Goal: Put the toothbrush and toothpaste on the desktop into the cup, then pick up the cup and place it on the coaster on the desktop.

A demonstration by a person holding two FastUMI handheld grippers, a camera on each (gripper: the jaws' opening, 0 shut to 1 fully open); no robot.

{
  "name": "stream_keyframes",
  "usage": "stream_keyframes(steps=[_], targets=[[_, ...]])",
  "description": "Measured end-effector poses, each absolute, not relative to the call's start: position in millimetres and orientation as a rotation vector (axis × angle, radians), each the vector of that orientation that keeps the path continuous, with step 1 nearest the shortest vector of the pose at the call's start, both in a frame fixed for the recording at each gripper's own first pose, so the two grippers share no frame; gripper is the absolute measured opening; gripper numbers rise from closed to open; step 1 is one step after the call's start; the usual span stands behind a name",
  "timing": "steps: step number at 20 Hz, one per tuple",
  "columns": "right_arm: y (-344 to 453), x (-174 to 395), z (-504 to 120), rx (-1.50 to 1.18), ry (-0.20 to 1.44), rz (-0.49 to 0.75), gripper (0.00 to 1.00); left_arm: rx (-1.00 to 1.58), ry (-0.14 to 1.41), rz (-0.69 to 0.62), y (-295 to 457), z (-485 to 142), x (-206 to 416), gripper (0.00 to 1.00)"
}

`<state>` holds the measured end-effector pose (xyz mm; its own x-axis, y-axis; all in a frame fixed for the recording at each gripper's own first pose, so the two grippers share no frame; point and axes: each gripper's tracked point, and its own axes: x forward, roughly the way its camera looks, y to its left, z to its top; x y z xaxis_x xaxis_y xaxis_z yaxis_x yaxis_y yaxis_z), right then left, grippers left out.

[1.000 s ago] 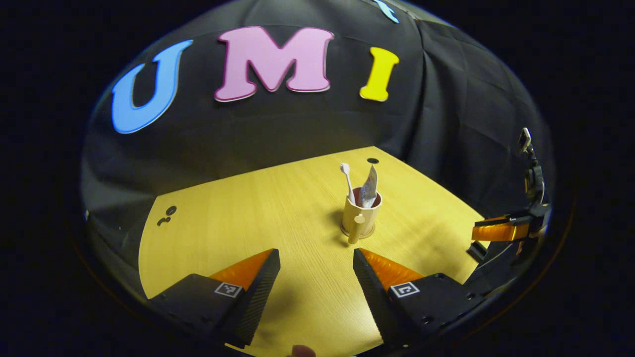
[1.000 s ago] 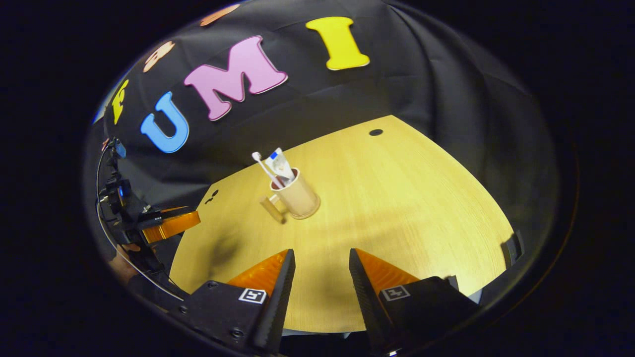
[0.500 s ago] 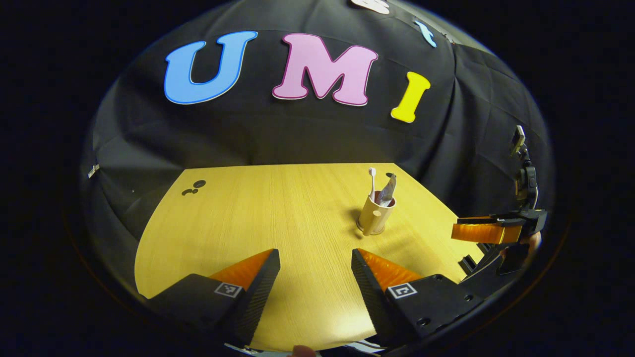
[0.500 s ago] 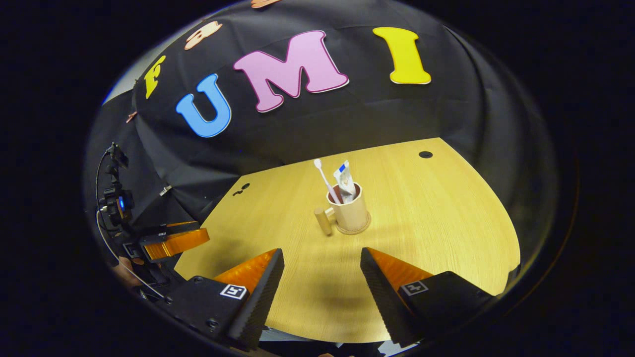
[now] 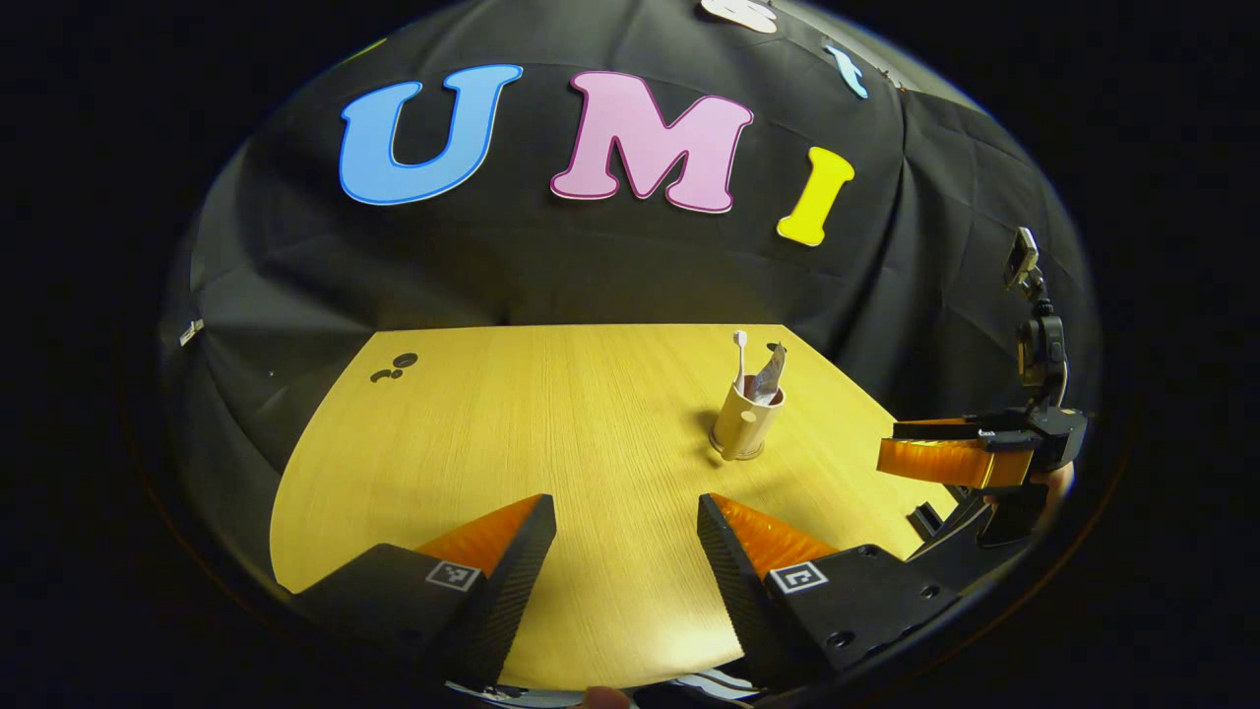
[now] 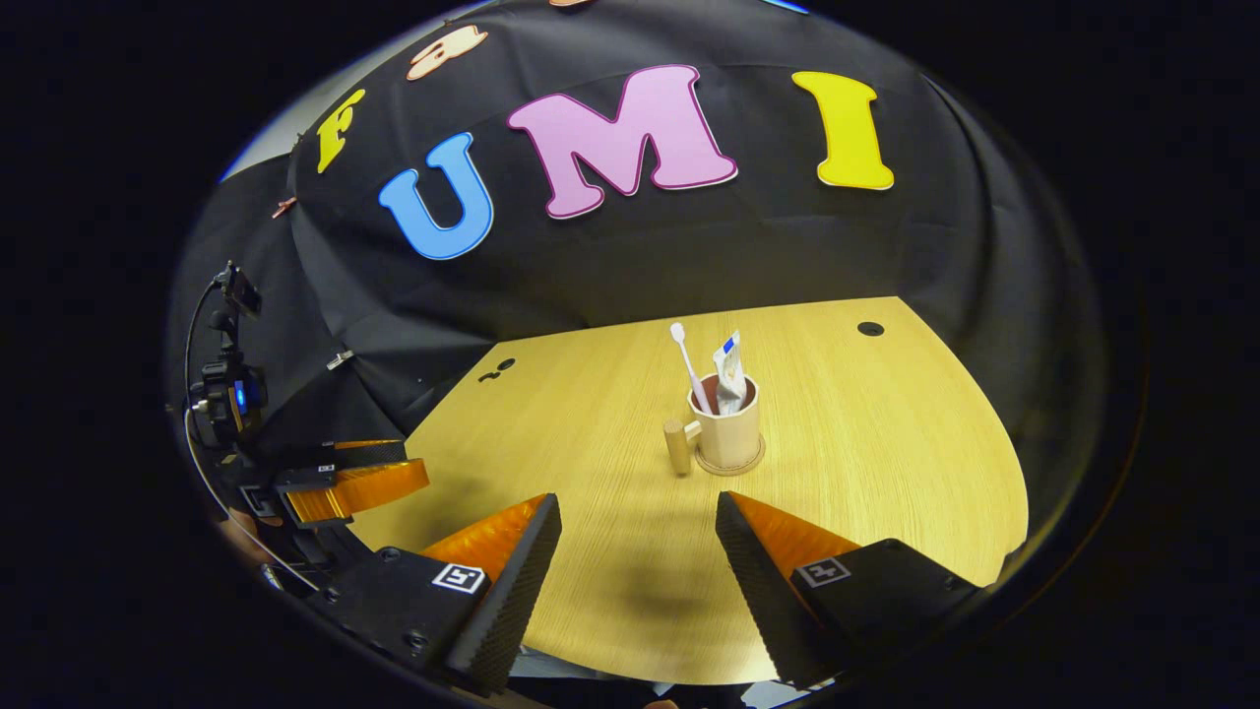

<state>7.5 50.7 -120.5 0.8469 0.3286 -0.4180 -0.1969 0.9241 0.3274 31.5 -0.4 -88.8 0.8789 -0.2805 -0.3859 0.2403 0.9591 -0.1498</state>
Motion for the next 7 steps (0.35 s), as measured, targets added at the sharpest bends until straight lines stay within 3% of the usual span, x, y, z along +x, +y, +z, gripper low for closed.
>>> stream_keyframes(steps=[7], targets=[[55.3, 2.5, -120.6, 0.284, 0.492, 0.297, 0.98, -0.1, 0.427, -0.27, 2.3, -91.5, 30.9, 0.91]])
